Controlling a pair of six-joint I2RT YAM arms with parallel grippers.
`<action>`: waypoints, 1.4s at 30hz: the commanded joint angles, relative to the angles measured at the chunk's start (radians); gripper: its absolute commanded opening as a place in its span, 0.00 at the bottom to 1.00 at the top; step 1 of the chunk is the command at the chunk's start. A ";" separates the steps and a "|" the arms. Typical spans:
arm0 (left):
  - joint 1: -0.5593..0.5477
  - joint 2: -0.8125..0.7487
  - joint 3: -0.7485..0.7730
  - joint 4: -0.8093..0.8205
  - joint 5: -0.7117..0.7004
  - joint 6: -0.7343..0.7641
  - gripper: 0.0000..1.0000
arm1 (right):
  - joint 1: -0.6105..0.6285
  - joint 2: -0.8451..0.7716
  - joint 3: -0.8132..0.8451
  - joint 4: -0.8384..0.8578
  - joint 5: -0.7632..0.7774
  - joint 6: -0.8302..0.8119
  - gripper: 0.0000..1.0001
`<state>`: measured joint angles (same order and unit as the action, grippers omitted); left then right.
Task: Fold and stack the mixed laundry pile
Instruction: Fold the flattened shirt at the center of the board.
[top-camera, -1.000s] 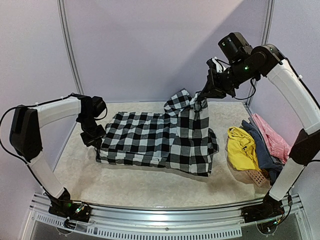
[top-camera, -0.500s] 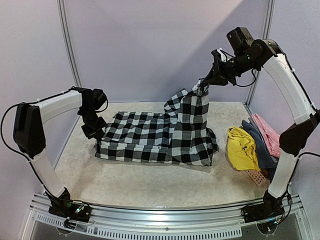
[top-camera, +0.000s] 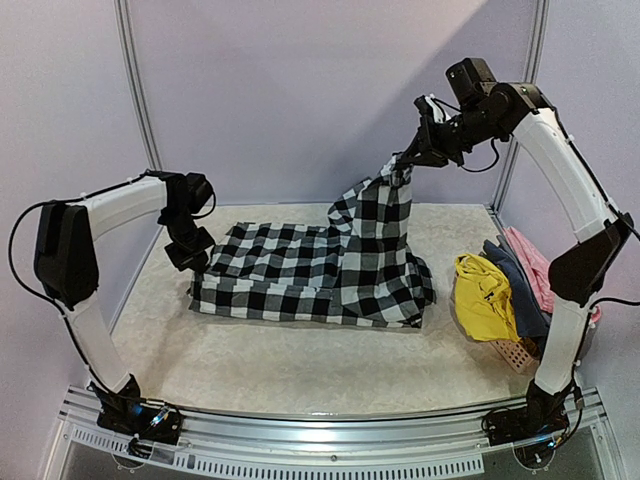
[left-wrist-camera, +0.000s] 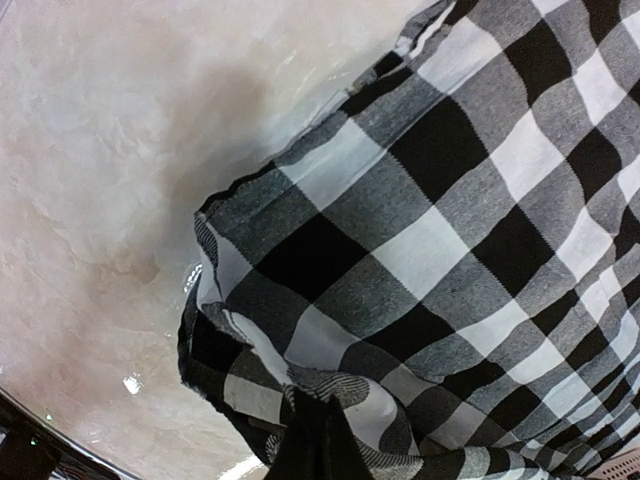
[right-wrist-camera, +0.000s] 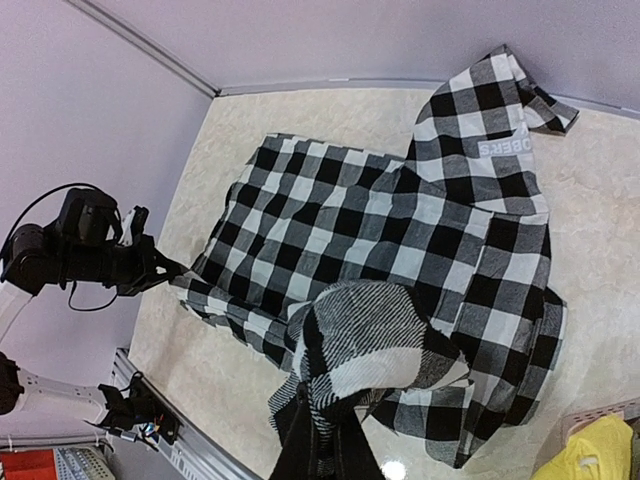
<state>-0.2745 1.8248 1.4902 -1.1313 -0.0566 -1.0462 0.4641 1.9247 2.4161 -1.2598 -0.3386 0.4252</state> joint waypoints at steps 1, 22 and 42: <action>0.021 0.048 0.075 0.021 -0.006 0.026 0.00 | -0.056 0.005 0.050 0.065 0.040 -0.003 0.00; 0.033 0.231 0.145 0.046 -0.038 0.114 0.00 | -0.071 0.082 -0.095 0.088 -0.040 -0.099 0.00; 0.018 0.023 0.049 0.144 -0.121 0.370 0.92 | -0.006 0.058 -0.115 0.153 -0.066 0.063 0.00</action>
<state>-0.2535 1.9301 1.5936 -1.0054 -0.1459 -0.7593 0.4152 2.0060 2.3161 -1.1461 -0.3763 0.4316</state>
